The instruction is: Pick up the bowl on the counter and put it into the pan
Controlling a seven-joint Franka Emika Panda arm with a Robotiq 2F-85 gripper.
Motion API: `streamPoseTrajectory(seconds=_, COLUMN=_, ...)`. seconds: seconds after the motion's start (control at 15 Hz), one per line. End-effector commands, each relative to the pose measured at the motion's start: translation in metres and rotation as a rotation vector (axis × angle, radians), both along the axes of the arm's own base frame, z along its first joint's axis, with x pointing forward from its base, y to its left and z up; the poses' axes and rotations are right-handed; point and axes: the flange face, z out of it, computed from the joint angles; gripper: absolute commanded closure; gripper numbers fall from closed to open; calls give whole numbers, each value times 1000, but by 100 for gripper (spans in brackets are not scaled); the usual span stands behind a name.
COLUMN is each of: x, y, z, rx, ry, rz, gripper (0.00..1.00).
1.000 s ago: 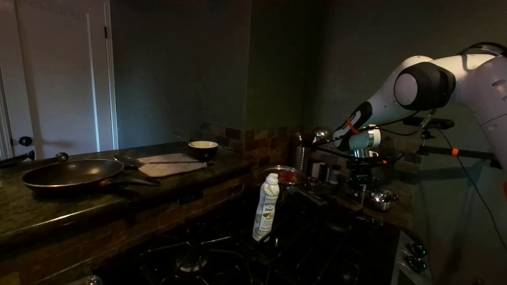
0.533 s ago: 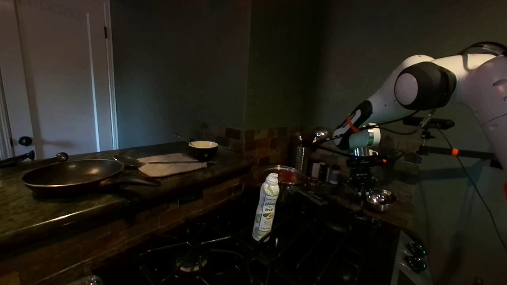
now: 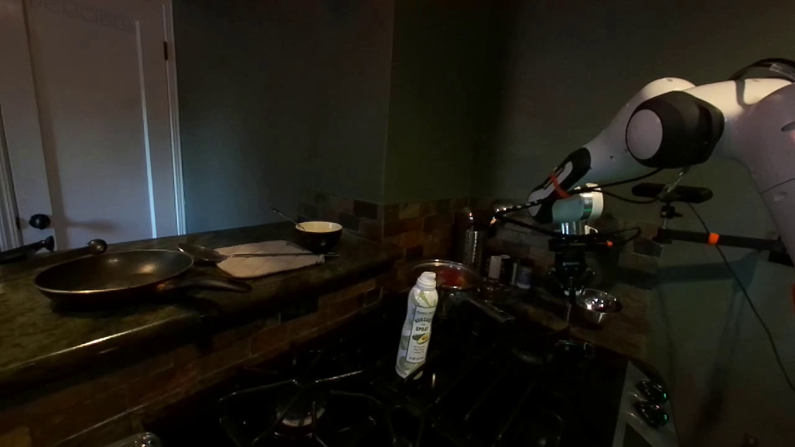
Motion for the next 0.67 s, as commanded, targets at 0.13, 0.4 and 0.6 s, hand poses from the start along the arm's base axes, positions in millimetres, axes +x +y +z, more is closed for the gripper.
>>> streamPoseTrajectory(seconds=0.13, x=-26, y=27, z=54, rx=5, ry=-31, rz=275, gripper=99)
streamPoseTrajectory(seconds=0.4, x=-49, y=57, z=84, rx=-24, ry=22, rz=494, gripper=99)
streamPoseTrajectory(seconds=0.6, x=-60, y=94, z=102, rx=-64, ry=87, rz=642, gripper=99)
